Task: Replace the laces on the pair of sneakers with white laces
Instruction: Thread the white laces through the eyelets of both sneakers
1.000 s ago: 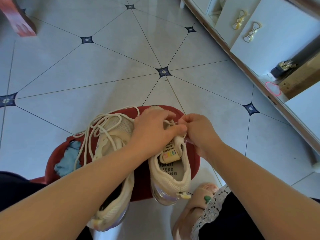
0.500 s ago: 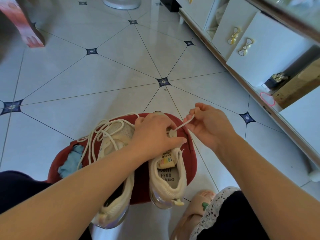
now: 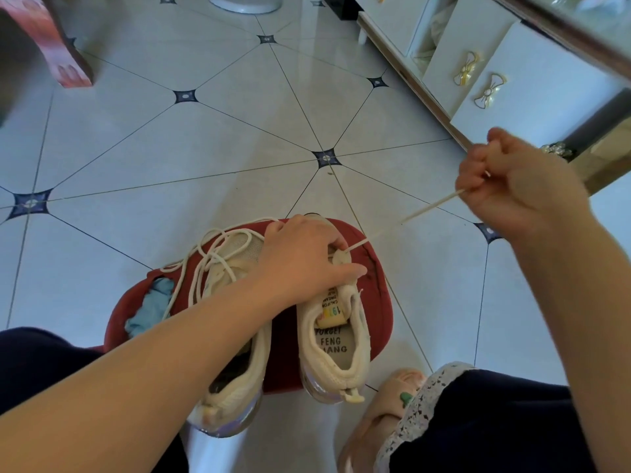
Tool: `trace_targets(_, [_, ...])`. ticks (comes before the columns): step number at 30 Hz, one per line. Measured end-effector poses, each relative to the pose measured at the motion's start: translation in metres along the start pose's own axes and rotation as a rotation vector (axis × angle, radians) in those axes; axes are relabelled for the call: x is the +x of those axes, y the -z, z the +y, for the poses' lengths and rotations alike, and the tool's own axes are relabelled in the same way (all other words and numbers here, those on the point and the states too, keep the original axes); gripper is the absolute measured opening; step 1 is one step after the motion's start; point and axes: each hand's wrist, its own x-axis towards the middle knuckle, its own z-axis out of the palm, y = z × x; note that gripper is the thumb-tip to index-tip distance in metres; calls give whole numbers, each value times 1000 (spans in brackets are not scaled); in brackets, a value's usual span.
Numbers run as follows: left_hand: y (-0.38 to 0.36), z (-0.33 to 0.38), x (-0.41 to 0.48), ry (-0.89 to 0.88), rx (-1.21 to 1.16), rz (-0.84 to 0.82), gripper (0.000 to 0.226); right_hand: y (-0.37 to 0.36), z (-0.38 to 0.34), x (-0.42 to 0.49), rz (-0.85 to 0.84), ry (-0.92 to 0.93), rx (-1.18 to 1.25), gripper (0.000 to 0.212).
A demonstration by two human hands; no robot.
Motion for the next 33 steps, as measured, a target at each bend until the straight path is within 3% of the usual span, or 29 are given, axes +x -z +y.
trace_targets(2, [1, -2, -1, 22, -38, -18, 39, 0, 7, -1, -57, -12, -305, 31])
trace_targets(4, [2, -6, 0, 45, -109, -38, 35, -2, 27, -5, -124, -20, -760, 32])
trace_targets(7, [0, -7, 1, 48, -117, -59, 41, -7, 60, -8, -229, 134, -1472, 21])
trace_targets(9, [-3, -6, 2, 54, -77, -48, 46, -9, 78, -10, -364, 177, -1709, 20])
trace_targets(13, [-5, -5, 4, 77, -136, -7, 55, -11, 107, -11, -473, 167, -1778, 12])
trace_targets(16, [-7, -7, 5, 94, -157, -8, 46, -10, 117, -9, -483, 240, -1794, 6])
trace_targets(21, [-6, -6, 8, 47, -32, -6, 28, -11, 110, -10, -489, 522, -1874, 8])
trace_targets(25, [-6, -3, 7, 33, 15, -24, 27, -8, 103, -13, -448, 664, -1972, 10])
trace_targets(29, [-4, -7, 5, 32, -8, -14, 24, 4, 79, -4, -241, 663, -1943, 19])
trace_targets(33, [-3, -13, 3, 21, -5, -25, 21, 19, 61, 6, 5, 718, -1916, 13])
